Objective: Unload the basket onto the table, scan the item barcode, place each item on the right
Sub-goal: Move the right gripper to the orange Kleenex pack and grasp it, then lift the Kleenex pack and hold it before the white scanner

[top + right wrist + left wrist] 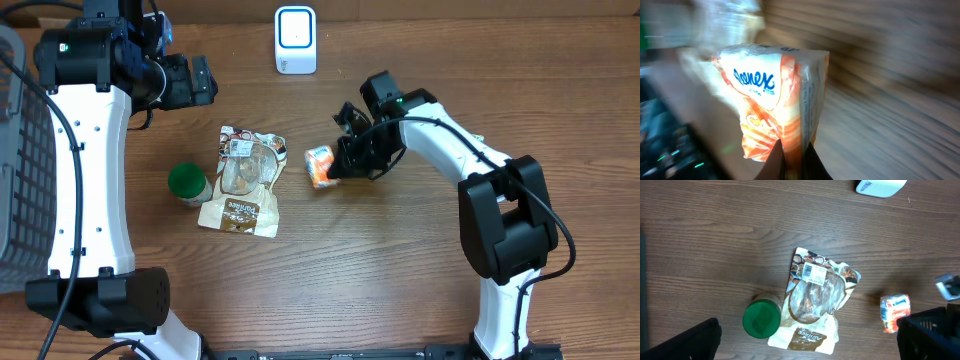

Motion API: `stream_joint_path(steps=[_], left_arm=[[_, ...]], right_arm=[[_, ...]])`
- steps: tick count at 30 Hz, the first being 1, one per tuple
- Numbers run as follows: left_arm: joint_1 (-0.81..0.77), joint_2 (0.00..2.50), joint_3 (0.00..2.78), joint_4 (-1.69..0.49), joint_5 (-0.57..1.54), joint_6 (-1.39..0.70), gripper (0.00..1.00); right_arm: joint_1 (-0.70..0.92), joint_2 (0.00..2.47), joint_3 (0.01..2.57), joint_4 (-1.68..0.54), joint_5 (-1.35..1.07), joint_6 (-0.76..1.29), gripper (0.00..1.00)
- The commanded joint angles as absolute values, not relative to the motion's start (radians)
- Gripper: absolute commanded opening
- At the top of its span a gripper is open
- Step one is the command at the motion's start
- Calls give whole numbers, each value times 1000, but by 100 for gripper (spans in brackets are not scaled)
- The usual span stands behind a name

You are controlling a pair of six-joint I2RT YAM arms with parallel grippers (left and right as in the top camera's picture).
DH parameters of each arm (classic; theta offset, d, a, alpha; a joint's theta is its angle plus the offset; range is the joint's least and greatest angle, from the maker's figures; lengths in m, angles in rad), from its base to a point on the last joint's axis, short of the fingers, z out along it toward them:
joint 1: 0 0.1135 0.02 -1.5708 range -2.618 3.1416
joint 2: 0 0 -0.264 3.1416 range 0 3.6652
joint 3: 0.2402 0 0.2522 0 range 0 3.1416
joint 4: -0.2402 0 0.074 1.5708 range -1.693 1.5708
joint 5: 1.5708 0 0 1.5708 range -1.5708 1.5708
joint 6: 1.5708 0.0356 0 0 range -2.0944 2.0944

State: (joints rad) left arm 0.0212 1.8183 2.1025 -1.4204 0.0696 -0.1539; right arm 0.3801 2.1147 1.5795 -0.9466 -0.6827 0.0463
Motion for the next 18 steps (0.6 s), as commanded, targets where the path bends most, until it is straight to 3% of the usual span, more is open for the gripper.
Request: stream_joint_path(steps=[1,8,18], left_arm=[[23,1812,2106,-1420,63,-161,100],[23,1812,2106,-1420,63,-160,100],[23,1812,2106,-1420,63,-160,99]], right_arm=[[332,2098,1649,-949,-1023,-9,4],[202,2098,1703,-926,-1570,-2,4],[141,2090,1915,-931,-1570,317,4]])
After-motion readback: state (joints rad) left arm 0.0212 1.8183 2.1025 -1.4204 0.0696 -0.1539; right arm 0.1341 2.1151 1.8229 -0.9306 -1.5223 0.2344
